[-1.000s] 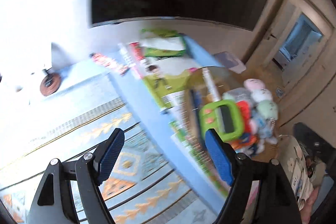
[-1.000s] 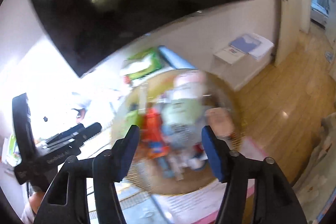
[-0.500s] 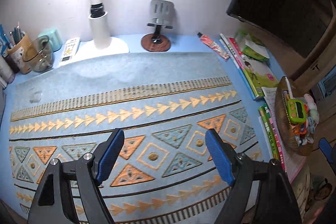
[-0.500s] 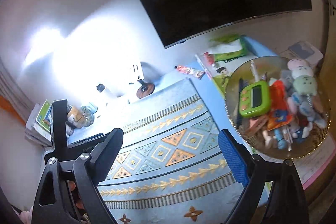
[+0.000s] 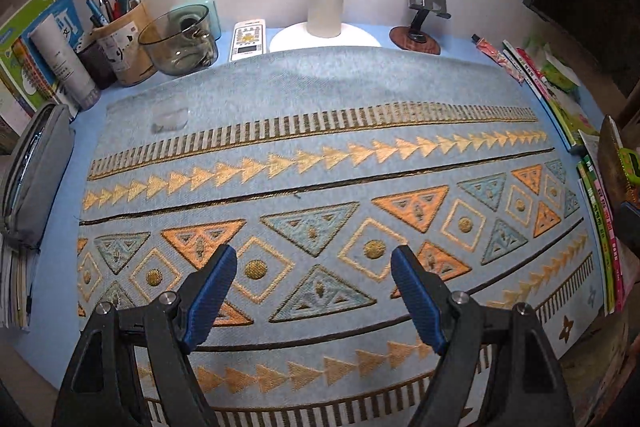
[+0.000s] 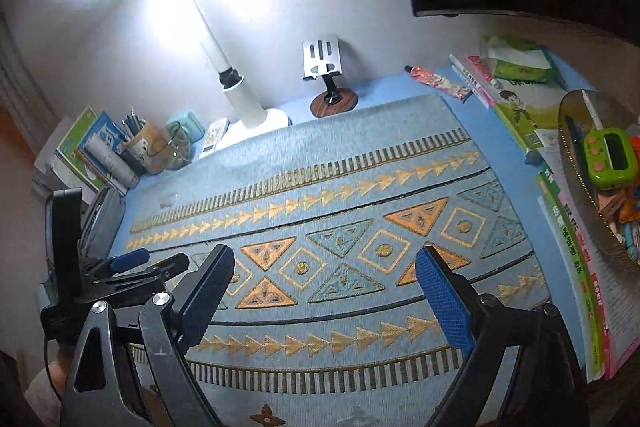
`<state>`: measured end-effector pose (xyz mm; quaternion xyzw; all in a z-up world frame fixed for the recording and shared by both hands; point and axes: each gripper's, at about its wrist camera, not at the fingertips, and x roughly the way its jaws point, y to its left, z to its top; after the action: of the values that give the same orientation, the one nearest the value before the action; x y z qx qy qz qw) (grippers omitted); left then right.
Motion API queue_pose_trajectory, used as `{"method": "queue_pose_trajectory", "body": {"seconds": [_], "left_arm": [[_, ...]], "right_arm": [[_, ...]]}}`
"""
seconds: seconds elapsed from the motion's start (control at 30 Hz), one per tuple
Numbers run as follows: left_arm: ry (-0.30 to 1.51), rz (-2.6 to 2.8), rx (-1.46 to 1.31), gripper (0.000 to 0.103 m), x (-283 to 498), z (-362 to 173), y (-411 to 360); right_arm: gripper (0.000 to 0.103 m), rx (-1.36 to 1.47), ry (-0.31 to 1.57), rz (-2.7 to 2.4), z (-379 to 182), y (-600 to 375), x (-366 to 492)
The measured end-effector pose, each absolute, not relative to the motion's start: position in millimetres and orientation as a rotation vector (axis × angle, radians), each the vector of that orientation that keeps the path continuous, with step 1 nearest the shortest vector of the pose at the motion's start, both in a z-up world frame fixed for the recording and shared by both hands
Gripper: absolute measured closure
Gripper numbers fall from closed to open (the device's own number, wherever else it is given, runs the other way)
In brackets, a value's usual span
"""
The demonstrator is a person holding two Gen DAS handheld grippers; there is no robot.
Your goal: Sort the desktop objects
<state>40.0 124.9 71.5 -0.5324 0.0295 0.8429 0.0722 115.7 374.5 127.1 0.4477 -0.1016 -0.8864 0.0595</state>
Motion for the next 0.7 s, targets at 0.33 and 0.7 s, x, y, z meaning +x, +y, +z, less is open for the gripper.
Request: {"method": "queue_pose_trajectory", "body": {"seconds": [0.33,0.7], "left_arm": [[0.121,2.589,-1.626,0.025,31,19,103],[0.086,2.749,-1.546,0.000,37,-3,88]], "right_arm": [[0.012,1.603,-0.044,-2.608,46,326,78],[0.012,1.654,0.149,-2.690,-1,323,78]]}}
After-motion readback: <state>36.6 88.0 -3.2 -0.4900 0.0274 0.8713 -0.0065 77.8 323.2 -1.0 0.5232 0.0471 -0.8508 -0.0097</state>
